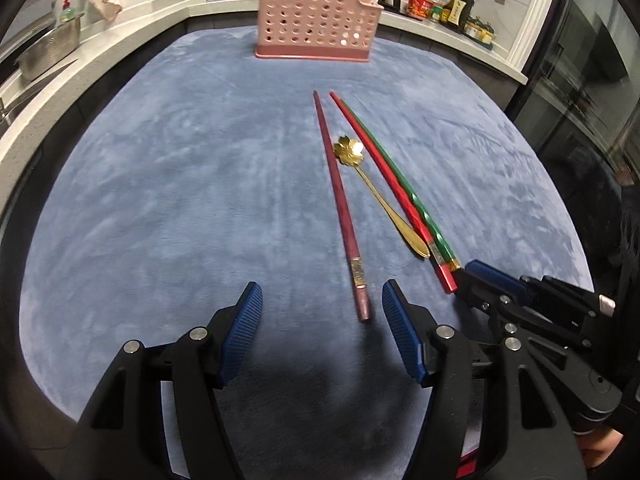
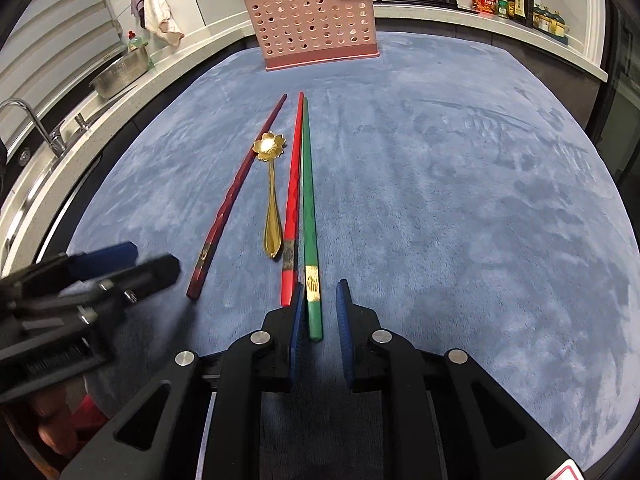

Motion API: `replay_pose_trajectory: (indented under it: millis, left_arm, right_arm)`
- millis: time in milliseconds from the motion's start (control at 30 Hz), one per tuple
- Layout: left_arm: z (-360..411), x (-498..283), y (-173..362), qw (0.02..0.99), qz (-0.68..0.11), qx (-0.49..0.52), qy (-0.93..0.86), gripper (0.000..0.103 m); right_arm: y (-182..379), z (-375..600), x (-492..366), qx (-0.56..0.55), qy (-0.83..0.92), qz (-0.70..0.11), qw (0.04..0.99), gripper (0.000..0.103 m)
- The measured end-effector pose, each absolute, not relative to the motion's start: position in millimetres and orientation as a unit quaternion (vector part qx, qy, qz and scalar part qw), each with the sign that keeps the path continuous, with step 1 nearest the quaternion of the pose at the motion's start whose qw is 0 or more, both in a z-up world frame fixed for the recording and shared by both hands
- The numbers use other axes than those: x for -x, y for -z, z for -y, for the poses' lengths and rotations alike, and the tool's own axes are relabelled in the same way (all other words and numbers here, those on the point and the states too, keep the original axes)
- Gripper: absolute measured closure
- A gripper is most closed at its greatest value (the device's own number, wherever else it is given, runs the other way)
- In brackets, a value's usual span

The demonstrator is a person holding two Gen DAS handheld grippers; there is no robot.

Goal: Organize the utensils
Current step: 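Grasp the green chopstick with the right tool while the left tool grasps a dark red chopstick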

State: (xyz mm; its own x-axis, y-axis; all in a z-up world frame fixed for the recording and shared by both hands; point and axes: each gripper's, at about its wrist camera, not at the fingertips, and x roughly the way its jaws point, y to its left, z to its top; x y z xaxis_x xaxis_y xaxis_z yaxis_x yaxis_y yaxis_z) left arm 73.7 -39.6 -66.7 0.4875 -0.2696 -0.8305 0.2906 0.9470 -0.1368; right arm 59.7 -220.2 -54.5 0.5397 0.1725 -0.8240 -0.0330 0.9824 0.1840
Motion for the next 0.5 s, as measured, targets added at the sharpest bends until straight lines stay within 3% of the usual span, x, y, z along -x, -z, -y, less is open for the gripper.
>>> replay_pose_trajectory:
  millis: [133,267,467,500]
  left_arm:
    - [44,-78,72,0.860,-0.484,-0.011,0.163,0.044]
    - [46,-82,76,0.860,-0.485,-0.014,0.158,0.044]
    - [51,-86,80,0.863,-0.480,-0.025,0.154,0.056]
    - [51,-86,80,0.864,-0.478,-0.027,0.155,0.062]
  right_arm:
    - [55,219,-63,-0.074,-0.060,-0.475,0.875,0.095]
    - [55,219,-63,-0.074,-0.060,-0.474,0.875,0.095]
    - [54,223,-60,-0.085,-0.056,-0.477,0.873,0.095]
    - [54,224,-60,-0.087,-0.055,-0.478,0.873,0.095]
